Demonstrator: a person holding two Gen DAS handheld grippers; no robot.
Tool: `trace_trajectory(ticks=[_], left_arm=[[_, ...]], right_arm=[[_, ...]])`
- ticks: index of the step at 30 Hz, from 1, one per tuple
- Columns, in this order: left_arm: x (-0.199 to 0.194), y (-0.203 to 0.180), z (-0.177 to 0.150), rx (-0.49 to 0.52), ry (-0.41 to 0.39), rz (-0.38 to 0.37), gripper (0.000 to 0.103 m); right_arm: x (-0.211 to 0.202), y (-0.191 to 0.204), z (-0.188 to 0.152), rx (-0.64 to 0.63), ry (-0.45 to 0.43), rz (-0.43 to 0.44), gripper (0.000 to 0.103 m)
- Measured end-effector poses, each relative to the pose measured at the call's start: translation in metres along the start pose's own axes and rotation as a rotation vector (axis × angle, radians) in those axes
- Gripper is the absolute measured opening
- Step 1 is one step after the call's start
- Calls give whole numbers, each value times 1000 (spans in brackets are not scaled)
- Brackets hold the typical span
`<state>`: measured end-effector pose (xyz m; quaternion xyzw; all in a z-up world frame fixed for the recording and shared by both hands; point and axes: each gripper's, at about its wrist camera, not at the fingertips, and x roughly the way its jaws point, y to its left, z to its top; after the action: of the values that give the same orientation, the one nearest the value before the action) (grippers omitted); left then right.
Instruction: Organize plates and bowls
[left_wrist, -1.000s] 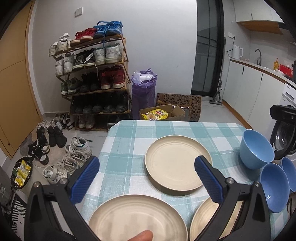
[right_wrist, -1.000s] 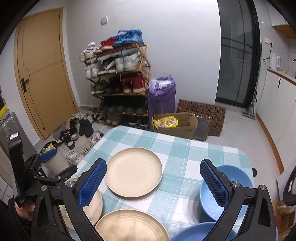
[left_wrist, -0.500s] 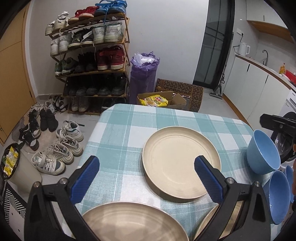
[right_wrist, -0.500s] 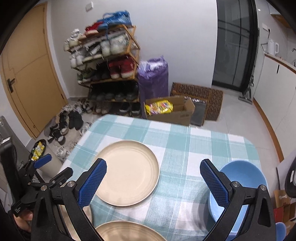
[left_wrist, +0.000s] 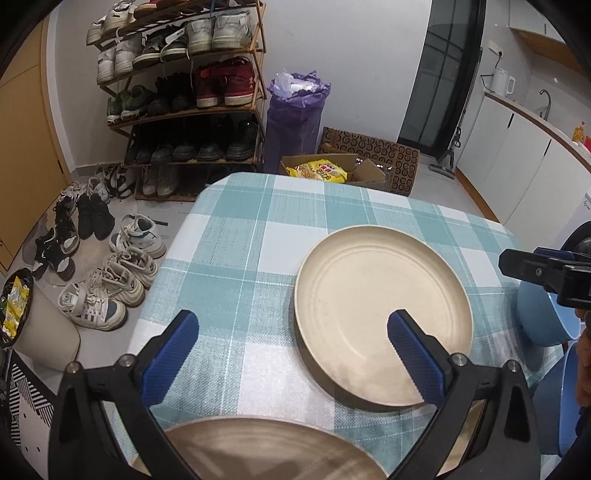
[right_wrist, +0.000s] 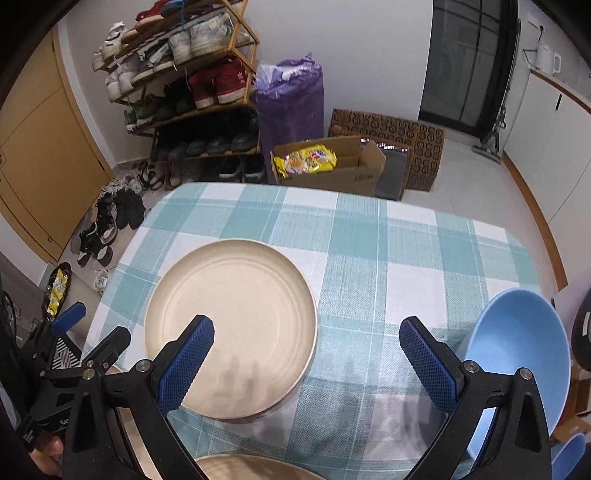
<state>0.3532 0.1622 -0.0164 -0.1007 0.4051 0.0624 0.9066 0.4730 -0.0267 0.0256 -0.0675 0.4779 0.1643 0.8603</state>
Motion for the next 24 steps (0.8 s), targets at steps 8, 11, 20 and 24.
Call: trace_trajectory(ticks=[8, 11, 20, 24], left_arm=[[18, -1, -2, 9, 43, -12, 101], [23, 0, -3, 11, 58, -15, 99], [38, -4, -7, 26, 105, -22, 85], [43, -5, -8, 29, 133, -37, 69]], right_arm=[[40, 1, 2, 16, 100, -6, 102], [51, 2, 2, 18, 134, 6, 101], [77, -1, -5, 22, 203, 14, 81], [85, -7, -8, 39, 220, 4, 72]])
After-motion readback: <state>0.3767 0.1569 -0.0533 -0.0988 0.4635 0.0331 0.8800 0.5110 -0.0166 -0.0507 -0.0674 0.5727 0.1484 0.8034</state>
